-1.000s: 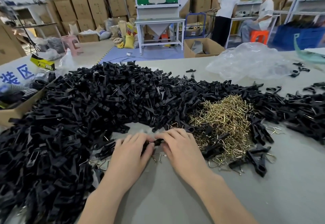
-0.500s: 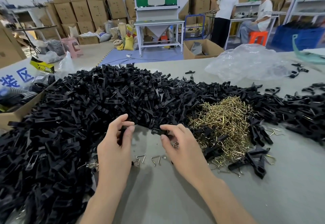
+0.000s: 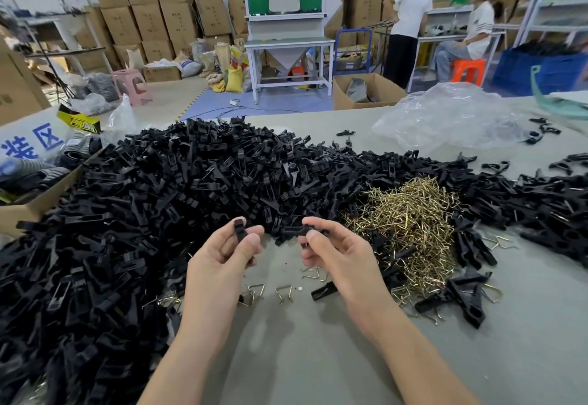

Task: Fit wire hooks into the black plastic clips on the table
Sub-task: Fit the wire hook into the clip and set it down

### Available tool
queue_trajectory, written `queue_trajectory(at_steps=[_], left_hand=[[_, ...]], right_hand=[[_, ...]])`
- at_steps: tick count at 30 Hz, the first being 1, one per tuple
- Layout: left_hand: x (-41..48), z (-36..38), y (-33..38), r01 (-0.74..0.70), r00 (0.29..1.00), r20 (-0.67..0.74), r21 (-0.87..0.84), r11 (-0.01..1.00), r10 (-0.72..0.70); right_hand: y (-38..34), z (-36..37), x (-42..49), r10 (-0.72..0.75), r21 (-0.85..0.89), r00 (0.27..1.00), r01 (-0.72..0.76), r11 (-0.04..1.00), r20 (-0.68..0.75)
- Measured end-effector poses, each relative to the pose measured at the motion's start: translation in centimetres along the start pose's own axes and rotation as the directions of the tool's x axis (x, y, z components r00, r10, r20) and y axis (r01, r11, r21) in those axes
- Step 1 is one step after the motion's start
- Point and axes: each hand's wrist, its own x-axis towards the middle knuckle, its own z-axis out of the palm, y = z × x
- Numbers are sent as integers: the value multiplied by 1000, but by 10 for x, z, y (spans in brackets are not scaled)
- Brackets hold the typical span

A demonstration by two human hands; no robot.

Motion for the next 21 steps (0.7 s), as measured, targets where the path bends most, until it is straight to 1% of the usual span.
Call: queue_trajectory(at_steps=[3, 6, 9, 12, 14, 16, 19, 21], left_hand=[[-2, 1, 2, 32, 998, 52, -1, 999, -32], [-5, 3, 2, 22, 991, 127, 93, 995, -33], [-8, 3, 0, 29, 988, 144, 142, 989, -50], [-8, 6, 1, 96, 976, 188, 86, 992, -111], [-9, 8, 4, 142, 972, 188, 12, 990, -141], [-11, 10, 7, 121, 974, 190, 37, 992, -126], [-14, 12, 9, 27, 986, 158, 138, 990, -48], [-15, 14, 11, 9, 992, 123, 136, 991, -26]], right_hand=[[4, -2, 2, 28, -12, 1000, -28, 1000, 4], [6, -3, 3, 38, -4, 999, -38, 999, 38], [7, -2, 2, 41, 43, 993, -46, 998, 106], [6, -1, 1, 57, 88, 984, -73, 993, 169], [6, -1, 0, 54, 65, 982, -67, 996, 183], [7, -1, 0, 42, 43, 980, -52, 998, 196], [5, -1, -1, 26, 25, 972, -33, 999, 232], [5, -1, -1, 23, 12, 969, -26, 1000, 245]])
